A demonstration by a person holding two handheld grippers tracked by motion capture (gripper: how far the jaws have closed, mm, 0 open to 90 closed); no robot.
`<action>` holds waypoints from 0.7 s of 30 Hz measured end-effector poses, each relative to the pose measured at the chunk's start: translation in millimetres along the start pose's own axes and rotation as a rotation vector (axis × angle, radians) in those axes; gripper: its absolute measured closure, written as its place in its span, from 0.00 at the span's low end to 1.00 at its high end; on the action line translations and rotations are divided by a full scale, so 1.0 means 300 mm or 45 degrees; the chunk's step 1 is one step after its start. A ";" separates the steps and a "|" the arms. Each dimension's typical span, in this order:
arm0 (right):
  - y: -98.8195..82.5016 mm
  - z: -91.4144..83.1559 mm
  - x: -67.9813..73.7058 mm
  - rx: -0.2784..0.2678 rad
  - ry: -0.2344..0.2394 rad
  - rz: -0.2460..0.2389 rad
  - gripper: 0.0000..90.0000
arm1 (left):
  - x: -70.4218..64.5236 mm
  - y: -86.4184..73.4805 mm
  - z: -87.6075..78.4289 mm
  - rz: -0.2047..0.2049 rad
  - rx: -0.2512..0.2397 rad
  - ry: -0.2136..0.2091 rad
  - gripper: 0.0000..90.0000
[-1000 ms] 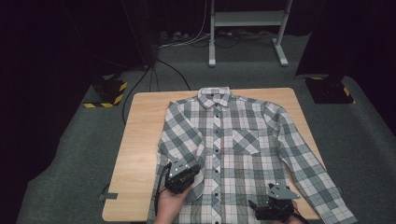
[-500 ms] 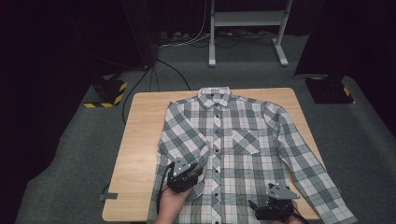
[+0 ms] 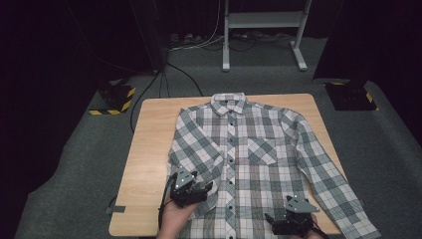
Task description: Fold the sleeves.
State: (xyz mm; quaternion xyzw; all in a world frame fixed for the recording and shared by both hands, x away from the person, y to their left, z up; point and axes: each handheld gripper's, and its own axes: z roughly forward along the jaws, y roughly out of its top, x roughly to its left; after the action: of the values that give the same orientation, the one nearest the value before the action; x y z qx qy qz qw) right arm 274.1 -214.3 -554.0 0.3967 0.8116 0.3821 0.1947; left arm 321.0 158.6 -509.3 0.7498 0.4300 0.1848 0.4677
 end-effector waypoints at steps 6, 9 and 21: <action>0.000 0.000 0.000 0.000 0.000 0.001 0.00 | 0.046 -0.023 -0.048 -0.037 -0.005 0.026 0.31; 0.000 0.000 0.001 0.000 0.000 0.002 0.00 | 0.067 -0.039 -0.075 -0.049 0.001 0.048 0.32; 0.000 0.000 0.001 -0.001 0.000 0.004 0.00 | 0.119 -0.144 -0.138 -0.090 0.095 0.144 0.39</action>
State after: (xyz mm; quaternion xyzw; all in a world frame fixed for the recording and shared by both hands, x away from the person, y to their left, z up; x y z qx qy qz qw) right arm 273.9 -214.0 -554.0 0.3980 0.8108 0.3826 0.1943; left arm 292.5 218.6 -530.4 0.7395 0.4885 0.1938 0.4206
